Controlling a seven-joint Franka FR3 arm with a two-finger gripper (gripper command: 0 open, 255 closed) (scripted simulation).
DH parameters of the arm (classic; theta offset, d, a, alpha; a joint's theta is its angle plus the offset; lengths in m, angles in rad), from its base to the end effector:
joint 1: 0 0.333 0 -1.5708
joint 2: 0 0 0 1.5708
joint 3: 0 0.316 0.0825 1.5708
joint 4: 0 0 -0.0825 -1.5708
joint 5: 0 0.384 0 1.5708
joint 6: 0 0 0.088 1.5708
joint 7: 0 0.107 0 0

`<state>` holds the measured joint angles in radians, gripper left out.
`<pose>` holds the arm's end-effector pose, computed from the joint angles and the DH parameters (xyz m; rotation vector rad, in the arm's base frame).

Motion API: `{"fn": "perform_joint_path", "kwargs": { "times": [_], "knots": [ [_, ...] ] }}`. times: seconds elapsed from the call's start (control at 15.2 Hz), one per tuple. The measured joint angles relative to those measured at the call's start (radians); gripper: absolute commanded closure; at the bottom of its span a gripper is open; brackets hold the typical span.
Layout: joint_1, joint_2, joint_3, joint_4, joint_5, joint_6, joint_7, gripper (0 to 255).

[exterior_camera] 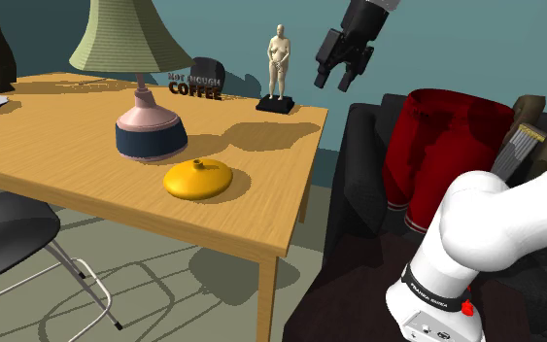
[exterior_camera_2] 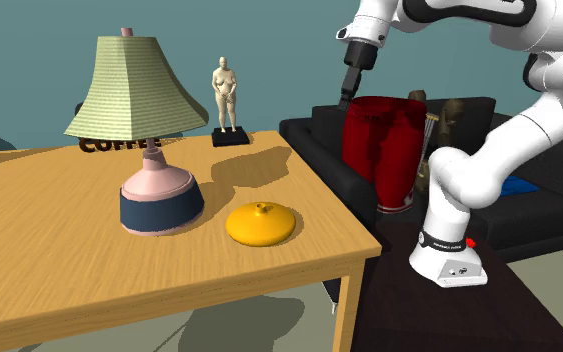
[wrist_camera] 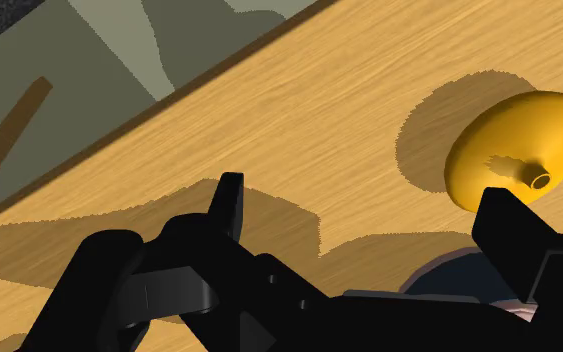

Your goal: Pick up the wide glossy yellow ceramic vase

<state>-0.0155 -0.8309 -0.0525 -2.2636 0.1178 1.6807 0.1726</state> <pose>0.3025 -0.0167 0.6601 -2.9307 0.3336 -0.3523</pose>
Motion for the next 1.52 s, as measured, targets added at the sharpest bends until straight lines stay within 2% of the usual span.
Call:
{"fn": "perform_joint_path", "kwargs": {
  "times": [0.13,0.33,0.79,1.52],
  "knots": [
    [0.003,0.015,0.011,0.01,0.002,0.001,0.008,0],
    [0.017,0.098,0.055,0.046,0.008,0.022,0.04,0],
    [0.047,0.338,0.186,0.184,0.006,0.055,0.148,0],
    [0.098,0.773,0.348,0.506,-0.096,0.03,0.329,0]
  ]
}}
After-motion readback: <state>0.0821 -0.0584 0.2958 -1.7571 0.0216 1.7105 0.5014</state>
